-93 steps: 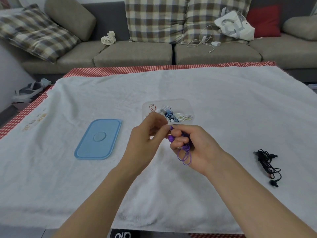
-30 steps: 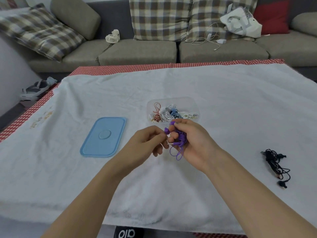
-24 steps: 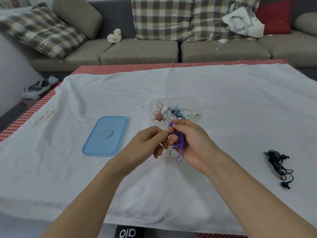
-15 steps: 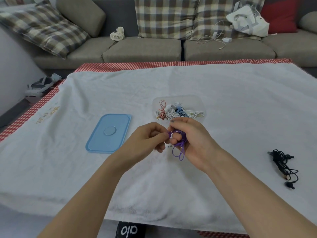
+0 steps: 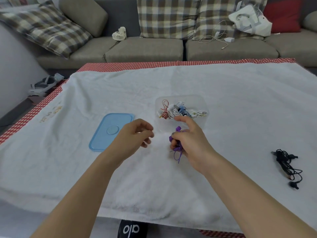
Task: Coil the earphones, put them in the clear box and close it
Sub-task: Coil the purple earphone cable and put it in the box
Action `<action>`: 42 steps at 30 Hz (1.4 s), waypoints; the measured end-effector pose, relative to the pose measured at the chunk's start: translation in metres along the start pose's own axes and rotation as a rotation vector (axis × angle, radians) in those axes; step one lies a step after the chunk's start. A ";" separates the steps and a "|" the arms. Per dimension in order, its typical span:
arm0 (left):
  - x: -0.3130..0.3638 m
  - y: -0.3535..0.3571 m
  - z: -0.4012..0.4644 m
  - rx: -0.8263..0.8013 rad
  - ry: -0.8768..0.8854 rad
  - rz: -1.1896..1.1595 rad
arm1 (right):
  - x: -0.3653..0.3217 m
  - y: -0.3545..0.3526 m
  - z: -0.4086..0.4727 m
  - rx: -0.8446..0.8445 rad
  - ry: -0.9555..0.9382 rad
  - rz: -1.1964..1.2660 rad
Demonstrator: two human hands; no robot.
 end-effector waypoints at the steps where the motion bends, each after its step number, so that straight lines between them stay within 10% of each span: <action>1: -0.007 -0.006 -0.001 0.025 -0.033 0.156 | 0.002 -0.001 0.001 -0.022 0.029 -0.024; 4: -0.024 -0.013 -0.005 -0.005 -0.131 0.512 | 0.012 -0.005 0.003 -0.069 0.108 -0.303; 20: -0.015 0.020 0.003 -0.115 0.050 0.691 | 0.013 -0.012 -0.008 -0.108 0.099 -1.002; 30: 0.011 0.038 0.000 -0.096 0.157 0.326 | -0.007 -0.022 -0.013 -0.048 0.043 -0.150; 42: 0.025 0.052 0.006 -0.104 0.203 0.168 | -0.011 -0.031 -0.017 -0.006 0.001 -0.106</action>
Point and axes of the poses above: each hand's wrist, its own z-axis towards the middle knuckle, its own y-axis out of the palm, x = y × z, the point moved 4 cm from there along z, towards the middle knuckle, and after that the axes turned 13 degrees about -x, right-handed, at the moved point
